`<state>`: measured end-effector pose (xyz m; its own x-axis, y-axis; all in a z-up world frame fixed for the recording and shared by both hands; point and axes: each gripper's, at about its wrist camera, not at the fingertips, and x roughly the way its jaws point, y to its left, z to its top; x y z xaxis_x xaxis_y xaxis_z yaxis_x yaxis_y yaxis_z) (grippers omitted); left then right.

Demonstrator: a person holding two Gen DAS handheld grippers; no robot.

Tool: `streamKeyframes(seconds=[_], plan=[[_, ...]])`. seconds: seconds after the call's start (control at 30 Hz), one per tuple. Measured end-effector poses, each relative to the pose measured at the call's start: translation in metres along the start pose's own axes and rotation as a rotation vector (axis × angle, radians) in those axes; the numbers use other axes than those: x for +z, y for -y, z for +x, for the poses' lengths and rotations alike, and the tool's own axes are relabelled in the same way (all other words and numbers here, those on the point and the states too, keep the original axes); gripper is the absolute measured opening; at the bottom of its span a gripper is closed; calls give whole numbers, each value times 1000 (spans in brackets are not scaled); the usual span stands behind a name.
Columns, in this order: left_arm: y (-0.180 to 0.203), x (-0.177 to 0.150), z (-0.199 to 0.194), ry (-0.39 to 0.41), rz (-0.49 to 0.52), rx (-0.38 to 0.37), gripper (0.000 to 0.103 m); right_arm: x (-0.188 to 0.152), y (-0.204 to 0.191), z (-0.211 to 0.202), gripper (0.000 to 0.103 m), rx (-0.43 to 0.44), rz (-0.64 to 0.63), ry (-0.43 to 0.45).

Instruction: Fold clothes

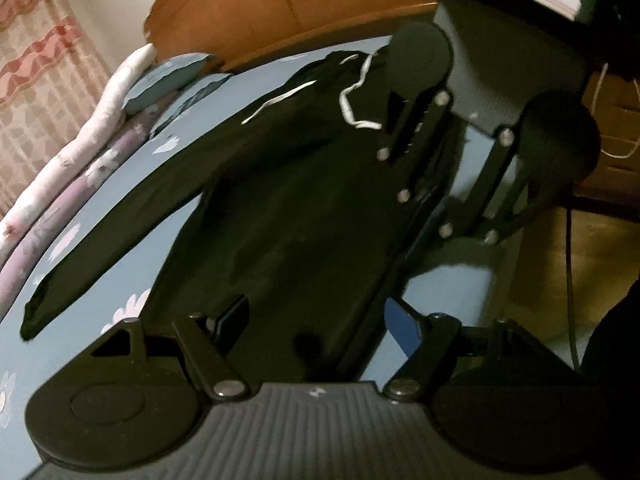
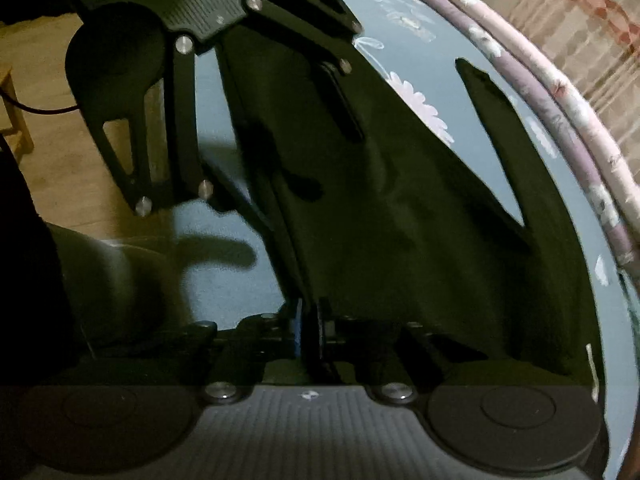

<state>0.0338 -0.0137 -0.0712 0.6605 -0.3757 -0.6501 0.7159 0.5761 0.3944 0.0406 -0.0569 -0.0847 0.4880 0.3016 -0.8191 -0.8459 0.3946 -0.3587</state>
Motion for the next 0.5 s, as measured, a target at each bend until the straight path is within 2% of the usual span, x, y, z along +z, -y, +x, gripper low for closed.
streamKeyframes(seconds=[0.17, 0.3, 0.37, 0.43, 0.5], plan=[[11, 3, 12, -6, 64, 8, 76, -1, 6, -9, 5, -2, 54, 29], [11, 3, 20, -28, 71, 76, 76, -1, 12, -16, 5, -14, 69, 49], [5, 3, 17, -23, 36, 91, 76, -1, 9, -17, 14, -42, 44, 57], [-3, 3, 12, -12, -8, 95, 76, -1, 2, -16, 39, -76, -1, 63], [-10, 4, 7, 2, -41, 98, 76, 0, -5, -11, 43, -99, -40, 64]])
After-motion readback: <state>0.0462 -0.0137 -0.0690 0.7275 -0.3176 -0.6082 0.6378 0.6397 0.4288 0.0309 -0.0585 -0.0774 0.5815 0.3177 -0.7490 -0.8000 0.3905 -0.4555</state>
